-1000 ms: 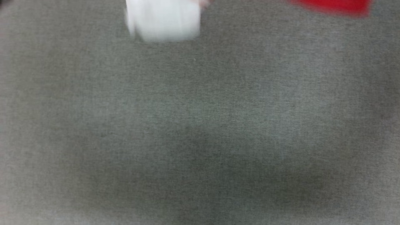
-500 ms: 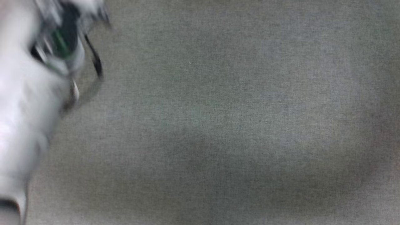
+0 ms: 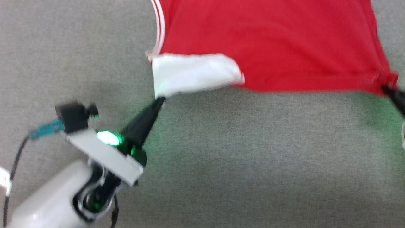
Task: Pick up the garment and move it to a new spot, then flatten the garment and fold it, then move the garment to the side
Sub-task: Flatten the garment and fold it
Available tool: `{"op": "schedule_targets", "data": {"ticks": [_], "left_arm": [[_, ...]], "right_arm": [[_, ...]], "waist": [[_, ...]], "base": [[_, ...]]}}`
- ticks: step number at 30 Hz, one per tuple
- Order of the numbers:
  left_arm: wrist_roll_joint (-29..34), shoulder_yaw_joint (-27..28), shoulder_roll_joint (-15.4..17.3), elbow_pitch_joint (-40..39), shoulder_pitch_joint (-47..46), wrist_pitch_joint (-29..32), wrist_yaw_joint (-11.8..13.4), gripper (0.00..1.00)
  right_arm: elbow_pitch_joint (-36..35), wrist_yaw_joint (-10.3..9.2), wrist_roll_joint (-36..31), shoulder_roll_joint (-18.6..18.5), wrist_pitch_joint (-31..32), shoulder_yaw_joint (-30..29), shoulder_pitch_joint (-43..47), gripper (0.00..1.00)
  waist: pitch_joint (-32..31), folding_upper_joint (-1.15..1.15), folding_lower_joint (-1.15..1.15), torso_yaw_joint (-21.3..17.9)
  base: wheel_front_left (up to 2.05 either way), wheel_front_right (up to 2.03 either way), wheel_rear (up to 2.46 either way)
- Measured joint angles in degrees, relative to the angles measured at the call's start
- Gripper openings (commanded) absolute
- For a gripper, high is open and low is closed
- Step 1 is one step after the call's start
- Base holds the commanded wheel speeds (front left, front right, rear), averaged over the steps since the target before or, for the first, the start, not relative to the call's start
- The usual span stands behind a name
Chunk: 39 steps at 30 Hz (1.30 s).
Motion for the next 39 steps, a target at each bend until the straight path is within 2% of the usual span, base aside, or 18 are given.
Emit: {"op": "schedule_targets", "data": {"ticks": [7,15,20,24,28,34,39], "left_arm": [[4.3,3.9,2.3,-7.3,13.5,-0.4,0.1,0.0],[7.8,10.5,4.8,-17.9,28.4,-0.4,3.9,0.0],[9.6,13.5,5.4,-24.4,34.5,-0.4,5.3,0.0],[11.2,13.5,6.0,-25.2,32.9,1.0,5.1,0.0],[10.9,13.6,4.8,-23.4,25.3,4.5,3.2,0.0],[8.1,15.1,1.1,-16.0,12.5,8.7,1.6,0.0],[7.6,15.1,-2.2,-7.7,4.8,9.8,0.7,0.0]], "right_arm": [[-13.5,0.0,-0.3,1.3,5.7,-8.7,18.2,0.0],[-26.0,0.0,-1.9,5.9,12.4,-18.9,32.1,0.0],[-32.3,0.01,-2.2,9.0,15.5,-23.6,37.3,0.0],[-32.4,0.0,-2.1,10.3,16.0,-24.5,35.8,0.0],[-29.6,0.0,-1.6,9.7,16.3,-23.3,30.5,0.0],[-22.5,0.0,-1.6,7.8,15.2,-19.8,18.4,0.0],[-17.4,0.0,-3.6,6.9,13.0,-16.9,12.8,0.0]], "waist": [[-3.1,0.0,0.0,0.1],[-5.1,0.0,0.0,-0.2],[-4.7,0.0,0.0,-0.1],[-4.2,0.0,0.0,0.0],[-3.3,0.0,0.0,0.1],[-1.3,0.0,0.0,-0.3],[0.8,0.0,0.0,-0.4]], "base": [[0.0,0.0,0.0],[0.0,0.0,0.0],[0.0,0.0,0.0],[0.0,0.0,0.0],[0.0,0.0,0.0],[0.0,0.0,0.0],[0.0,0.0,0.0]]}}
